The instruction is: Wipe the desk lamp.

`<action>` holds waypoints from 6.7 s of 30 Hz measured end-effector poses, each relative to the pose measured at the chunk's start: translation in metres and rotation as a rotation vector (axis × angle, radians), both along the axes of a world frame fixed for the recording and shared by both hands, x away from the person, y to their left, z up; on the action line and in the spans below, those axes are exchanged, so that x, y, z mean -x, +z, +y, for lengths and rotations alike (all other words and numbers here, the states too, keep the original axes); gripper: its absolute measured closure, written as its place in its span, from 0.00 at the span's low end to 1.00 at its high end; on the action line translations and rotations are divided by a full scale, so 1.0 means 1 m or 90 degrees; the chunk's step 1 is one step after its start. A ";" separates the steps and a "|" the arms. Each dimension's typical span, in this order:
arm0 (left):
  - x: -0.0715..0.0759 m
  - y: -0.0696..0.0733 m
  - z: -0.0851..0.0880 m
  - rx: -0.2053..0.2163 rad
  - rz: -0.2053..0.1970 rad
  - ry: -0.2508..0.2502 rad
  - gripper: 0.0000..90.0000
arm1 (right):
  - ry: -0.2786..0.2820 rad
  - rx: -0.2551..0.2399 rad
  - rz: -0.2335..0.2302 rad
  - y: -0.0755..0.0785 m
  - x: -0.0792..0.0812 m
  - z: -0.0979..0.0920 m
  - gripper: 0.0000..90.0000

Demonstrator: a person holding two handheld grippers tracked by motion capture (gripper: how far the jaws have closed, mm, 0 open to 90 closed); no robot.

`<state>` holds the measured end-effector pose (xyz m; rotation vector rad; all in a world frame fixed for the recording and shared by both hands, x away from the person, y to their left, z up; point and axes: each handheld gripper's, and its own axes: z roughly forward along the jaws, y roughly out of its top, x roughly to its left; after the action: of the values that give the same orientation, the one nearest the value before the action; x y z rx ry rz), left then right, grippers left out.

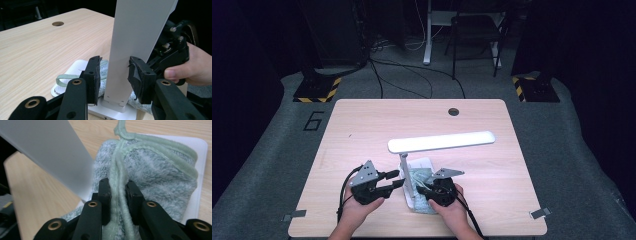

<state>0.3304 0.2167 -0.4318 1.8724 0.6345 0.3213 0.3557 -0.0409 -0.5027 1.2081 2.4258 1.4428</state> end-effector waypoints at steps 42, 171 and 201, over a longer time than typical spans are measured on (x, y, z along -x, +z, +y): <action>-0.004 -0.013 -0.002 -0.036 0.032 -0.001 0.69 | 0.007 -0.052 0.022 0.019 0.005 -0.002 0.86; -0.003 -0.007 -0.032 -0.022 -0.026 -0.029 0.59 | -0.240 -0.184 -0.354 0.141 0.041 -0.087 0.86; -0.002 -0.006 -0.038 -0.033 -0.038 -0.015 0.59 | -0.142 -0.217 -0.368 0.151 0.057 -0.022 0.86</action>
<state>0.3323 0.1791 -0.4379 1.9109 0.5681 0.3788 0.2985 -0.0629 -0.3518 0.8967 1.6656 1.8584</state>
